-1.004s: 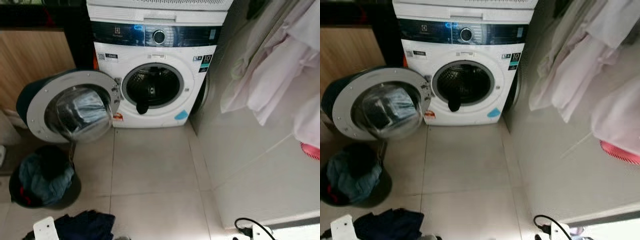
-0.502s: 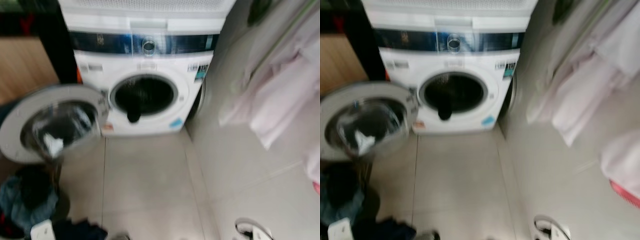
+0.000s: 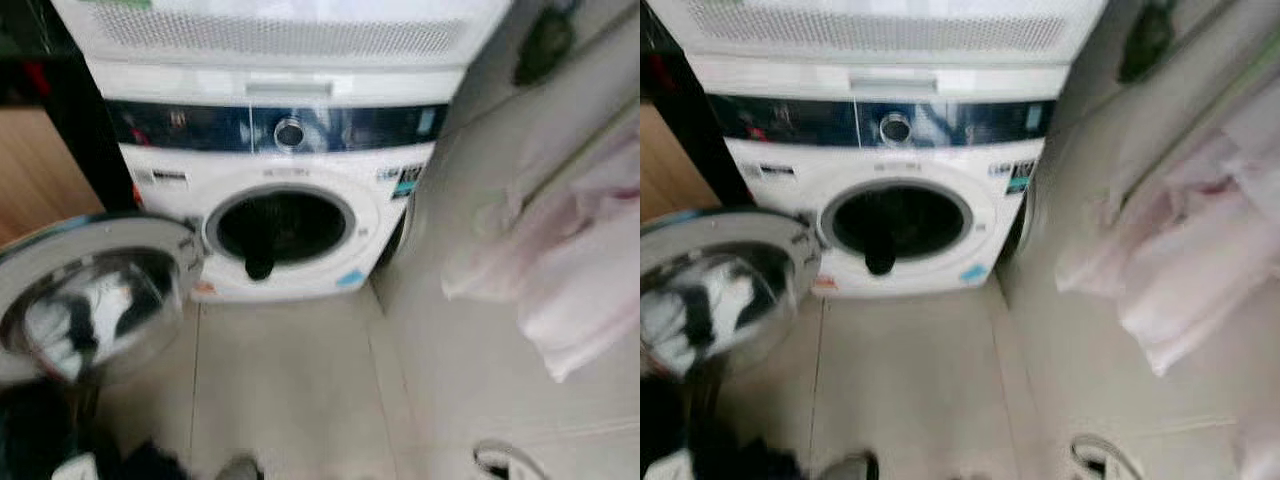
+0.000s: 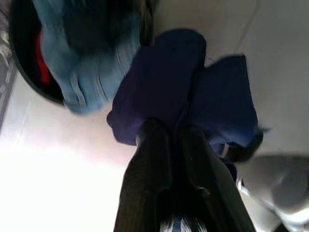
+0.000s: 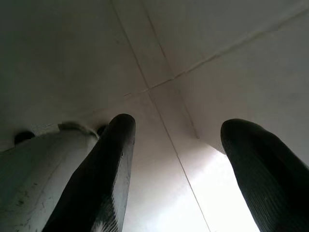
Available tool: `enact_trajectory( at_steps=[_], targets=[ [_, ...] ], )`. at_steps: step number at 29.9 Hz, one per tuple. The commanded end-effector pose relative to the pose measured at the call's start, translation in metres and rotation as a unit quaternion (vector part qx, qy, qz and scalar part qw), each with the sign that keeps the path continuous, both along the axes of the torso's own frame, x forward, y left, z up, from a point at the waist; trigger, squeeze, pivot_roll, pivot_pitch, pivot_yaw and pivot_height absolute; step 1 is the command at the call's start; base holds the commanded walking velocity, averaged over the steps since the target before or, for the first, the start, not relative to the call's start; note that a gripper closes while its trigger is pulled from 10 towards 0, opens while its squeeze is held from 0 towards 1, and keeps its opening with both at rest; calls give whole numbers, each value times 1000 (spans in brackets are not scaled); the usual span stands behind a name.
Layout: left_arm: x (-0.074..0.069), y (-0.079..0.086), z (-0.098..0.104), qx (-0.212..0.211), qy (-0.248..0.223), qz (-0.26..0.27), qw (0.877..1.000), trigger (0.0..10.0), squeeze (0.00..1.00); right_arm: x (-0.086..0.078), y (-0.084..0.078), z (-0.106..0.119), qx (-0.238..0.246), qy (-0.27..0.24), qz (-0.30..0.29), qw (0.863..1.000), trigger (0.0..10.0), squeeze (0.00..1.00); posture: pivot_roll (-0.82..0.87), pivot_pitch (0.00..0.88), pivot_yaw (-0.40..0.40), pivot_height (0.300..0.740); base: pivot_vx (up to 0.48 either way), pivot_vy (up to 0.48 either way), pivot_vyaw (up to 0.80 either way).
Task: Clothes washing
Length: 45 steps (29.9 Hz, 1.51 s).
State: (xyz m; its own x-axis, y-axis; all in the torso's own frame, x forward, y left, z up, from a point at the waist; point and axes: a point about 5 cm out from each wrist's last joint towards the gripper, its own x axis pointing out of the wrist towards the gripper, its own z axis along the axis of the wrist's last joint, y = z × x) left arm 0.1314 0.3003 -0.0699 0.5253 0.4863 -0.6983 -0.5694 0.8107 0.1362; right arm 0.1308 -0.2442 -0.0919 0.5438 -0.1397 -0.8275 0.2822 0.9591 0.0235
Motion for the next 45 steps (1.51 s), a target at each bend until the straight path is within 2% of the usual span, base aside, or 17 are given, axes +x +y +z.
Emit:
enact_trajectory(
  at_steps=[1,11,23,40,43,45],
  targets=[
    [-13,-3,-6,-11,16,9,1000,10000,0,-13,-8,-2,-6,21,-11,1000,10000,0,114,224,-80,740,352,0,0],
    [-13,-1,-5,-15,13,2,1000,10000,0,-13,-6,-3,-2,22,-8,1000,10000,0,114,228,-77,740,314,0,-569],
    [-12,-3,-6,-26,12,-11,1000,10000,0,-13,-6,-3,-4,20,-8,1000,10000,0,114,228,-77,740,0,0,0],
    [-7,-15,-9,-30,10,-24,999,10000,0,-12,-7,-2,-6,13,-5,1000,10000,0,119,236,-80,740,0,0,0],
    [0,-12,-4,-8,-7,-32,999,10000,0,-11,-7,-1,-7,5,-5,1000,10000,0,119,236,-80,740,0,0,0],
    [17,-5,8,18,-45,-47,998,10000,0,-9,-8,0,-14,-3,1,1000,10000,0,115,241,-82,740,0,0,0]
  ],
)
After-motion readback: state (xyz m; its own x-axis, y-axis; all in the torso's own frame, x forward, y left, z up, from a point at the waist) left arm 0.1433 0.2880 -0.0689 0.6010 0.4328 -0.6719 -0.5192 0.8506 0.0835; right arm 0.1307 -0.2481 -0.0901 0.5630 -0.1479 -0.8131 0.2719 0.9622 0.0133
